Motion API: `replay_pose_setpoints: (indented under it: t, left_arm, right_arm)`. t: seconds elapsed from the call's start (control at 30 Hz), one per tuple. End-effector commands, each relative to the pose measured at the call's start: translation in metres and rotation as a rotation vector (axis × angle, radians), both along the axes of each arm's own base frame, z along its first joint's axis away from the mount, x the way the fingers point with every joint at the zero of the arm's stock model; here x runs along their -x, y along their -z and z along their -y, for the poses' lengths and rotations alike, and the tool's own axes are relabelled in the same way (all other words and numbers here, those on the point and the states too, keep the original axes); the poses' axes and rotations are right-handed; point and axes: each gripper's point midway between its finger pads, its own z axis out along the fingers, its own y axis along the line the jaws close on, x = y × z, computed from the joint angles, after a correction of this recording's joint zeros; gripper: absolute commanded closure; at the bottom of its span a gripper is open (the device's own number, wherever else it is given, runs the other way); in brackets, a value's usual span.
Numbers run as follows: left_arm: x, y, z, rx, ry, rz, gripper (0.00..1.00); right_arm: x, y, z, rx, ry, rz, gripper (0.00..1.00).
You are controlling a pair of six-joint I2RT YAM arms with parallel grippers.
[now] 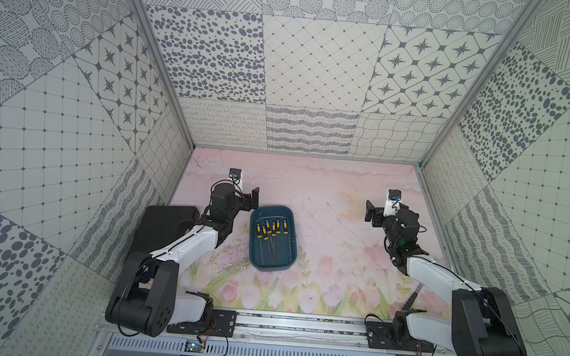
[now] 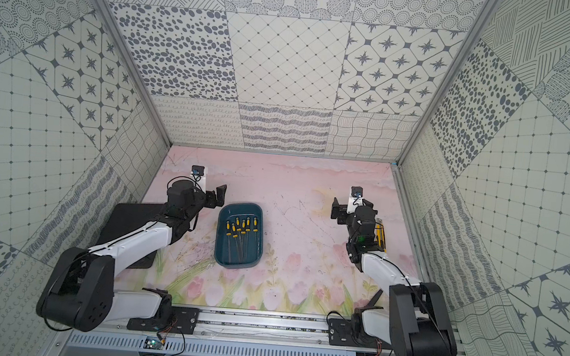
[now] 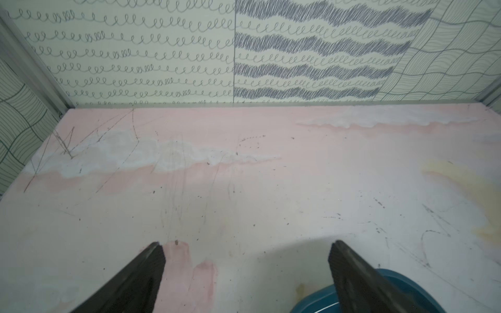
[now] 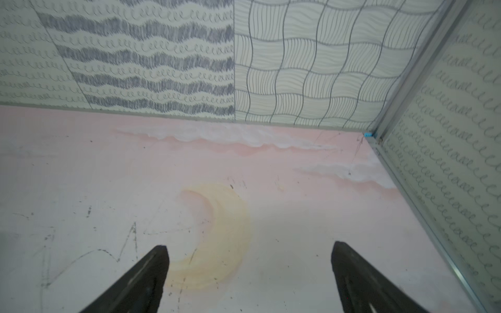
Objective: Take the file tool out of the storage box
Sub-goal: Pick up the file tool from the storage box.
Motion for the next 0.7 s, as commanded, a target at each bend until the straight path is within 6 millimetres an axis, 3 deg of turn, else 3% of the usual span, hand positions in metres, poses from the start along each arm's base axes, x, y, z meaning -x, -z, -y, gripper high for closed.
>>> replay_pose_setpoints:
  t: [0.0,0.1,0.23,0.4,0.5,0.6,0.67]
  left_arm:
    - [0.032,-0.010,0.020,-0.009,-0.022,-0.172,0.02]
    - [0.048,-0.015,0.049,-0.010,0.034,-0.252,0.02]
    - [0.069,-0.007,0.076,0.000,0.096,-0.352,0.02]
    - [0.089,0.022,0.100,0.126,0.129,-0.569,0.02]
    - [0.093,0.044,0.102,0.124,0.096,-0.658,0.02]
    - [0.094,0.062,0.102,0.138,0.043,-0.731,0.02]
    - [0.094,0.071,0.106,0.145,0.036,-0.769,0.08]
  right_arm:
    - [0.014,-0.031,-0.023,0.070,-0.037,0.017,0.02]
    - [0.032,-0.056,-0.055,0.040,-0.106,0.029,0.02]
    - [0.052,-0.067,-0.078,-0.051,-0.133,-0.043,0.02]
    - [0.076,-0.055,-0.107,-0.037,-0.206,-0.145,0.02]
    - [0.088,-0.042,-0.121,-0.029,-0.244,-0.200,0.08]
    - [0.098,-0.031,-0.128,-0.043,-0.261,-0.249,0.08]
    - [0.104,-0.024,-0.132,-0.050,-0.271,-0.271,0.09]
